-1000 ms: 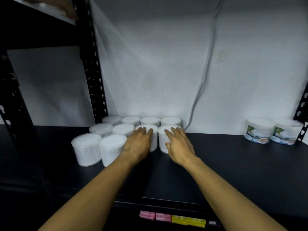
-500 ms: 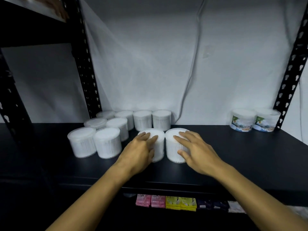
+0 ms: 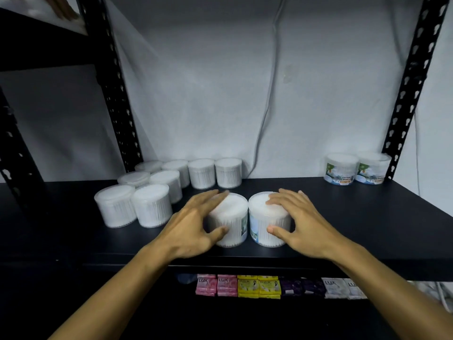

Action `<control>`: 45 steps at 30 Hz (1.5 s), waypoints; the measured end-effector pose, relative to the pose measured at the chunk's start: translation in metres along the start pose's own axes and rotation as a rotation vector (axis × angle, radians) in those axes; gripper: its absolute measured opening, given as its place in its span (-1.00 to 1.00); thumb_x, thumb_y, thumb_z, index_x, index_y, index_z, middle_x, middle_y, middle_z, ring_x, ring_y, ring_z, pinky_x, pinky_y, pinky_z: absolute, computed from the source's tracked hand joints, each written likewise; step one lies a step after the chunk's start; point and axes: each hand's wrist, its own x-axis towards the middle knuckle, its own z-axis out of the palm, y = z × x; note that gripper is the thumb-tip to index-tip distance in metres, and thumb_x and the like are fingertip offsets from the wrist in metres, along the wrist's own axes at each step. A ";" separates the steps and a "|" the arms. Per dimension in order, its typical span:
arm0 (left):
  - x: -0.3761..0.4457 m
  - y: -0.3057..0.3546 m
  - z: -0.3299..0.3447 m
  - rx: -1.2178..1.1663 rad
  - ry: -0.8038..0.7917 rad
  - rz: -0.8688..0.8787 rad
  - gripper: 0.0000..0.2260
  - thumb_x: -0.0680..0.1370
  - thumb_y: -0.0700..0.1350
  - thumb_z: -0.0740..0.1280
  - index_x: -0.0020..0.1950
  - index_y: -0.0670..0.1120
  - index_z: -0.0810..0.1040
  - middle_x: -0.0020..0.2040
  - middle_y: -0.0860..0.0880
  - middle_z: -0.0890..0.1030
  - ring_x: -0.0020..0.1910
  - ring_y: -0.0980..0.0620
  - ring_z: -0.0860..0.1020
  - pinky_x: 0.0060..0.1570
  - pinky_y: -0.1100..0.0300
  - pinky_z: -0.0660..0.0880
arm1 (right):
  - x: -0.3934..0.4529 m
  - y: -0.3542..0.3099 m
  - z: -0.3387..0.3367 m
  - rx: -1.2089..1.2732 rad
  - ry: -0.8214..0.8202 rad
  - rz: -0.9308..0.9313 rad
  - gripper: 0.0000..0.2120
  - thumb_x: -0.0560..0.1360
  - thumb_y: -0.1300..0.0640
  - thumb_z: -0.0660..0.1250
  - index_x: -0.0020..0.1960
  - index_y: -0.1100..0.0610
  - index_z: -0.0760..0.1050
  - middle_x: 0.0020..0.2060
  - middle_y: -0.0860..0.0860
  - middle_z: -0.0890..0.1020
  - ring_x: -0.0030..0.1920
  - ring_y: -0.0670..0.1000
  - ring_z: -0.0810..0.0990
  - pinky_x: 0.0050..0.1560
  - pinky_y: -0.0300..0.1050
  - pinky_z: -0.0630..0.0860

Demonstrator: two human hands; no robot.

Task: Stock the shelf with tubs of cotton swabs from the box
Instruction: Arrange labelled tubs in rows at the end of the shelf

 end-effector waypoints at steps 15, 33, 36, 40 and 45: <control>0.014 0.032 0.024 -0.351 0.192 -0.470 0.06 0.27 0.28 0.52 0.57 0.02 -0.01 0.42 -0.04 0.38 0.36 -0.08 0.40 0.29 0.02 0.40 | -0.002 -0.020 0.023 0.393 0.281 0.437 -0.21 0.34 -0.16 0.48 0.46 -0.08 0.20 0.29 -0.08 0.34 0.28 -0.04 0.38 0.17 -0.18 0.36; 0.009 0.030 0.013 -0.280 0.117 -0.506 0.02 0.18 0.50 0.40 0.49 -0.03 0.27 0.41 0.00 0.39 0.32 -0.01 0.44 0.28 0.02 0.42 | -0.010 -0.012 0.014 0.345 0.213 0.376 -0.34 0.33 -0.27 0.41 0.37 -0.14 0.34 0.36 -0.17 0.25 0.35 -0.11 0.30 0.35 -0.03 0.37; 0.011 0.042 0.014 -0.143 0.127 -0.544 -0.05 0.21 0.49 0.39 0.44 -0.01 0.32 0.33 -0.01 0.39 0.27 -0.04 0.47 0.18 0.02 0.46 | -0.008 -0.024 0.021 0.182 0.277 0.381 -0.35 0.33 -0.27 0.40 0.34 -0.03 0.40 0.35 -0.10 0.25 0.35 -0.07 0.27 0.24 -0.17 0.34; 0.013 0.043 0.012 -0.159 0.107 -0.552 -0.16 0.25 0.39 0.45 0.39 -0.03 0.36 0.29 -0.03 0.41 0.22 -0.06 0.48 0.15 0.03 0.47 | -0.003 -0.023 0.026 0.163 0.305 0.372 -0.46 0.36 -0.18 0.45 0.23 0.09 0.52 0.28 -0.06 0.32 0.31 -0.03 0.33 0.19 -0.21 0.36; 0.017 0.029 0.005 -0.309 0.005 -0.500 -0.23 0.17 0.34 0.49 0.28 0.02 0.45 0.17 0.05 0.52 0.11 0.02 0.54 0.14 0.05 0.51 | -0.005 -0.005 0.018 0.269 0.217 0.287 -0.56 0.36 -0.09 0.47 0.18 0.07 0.55 0.28 -0.10 0.36 0.28 -0.09 0.37 0.30 -0.17 0.35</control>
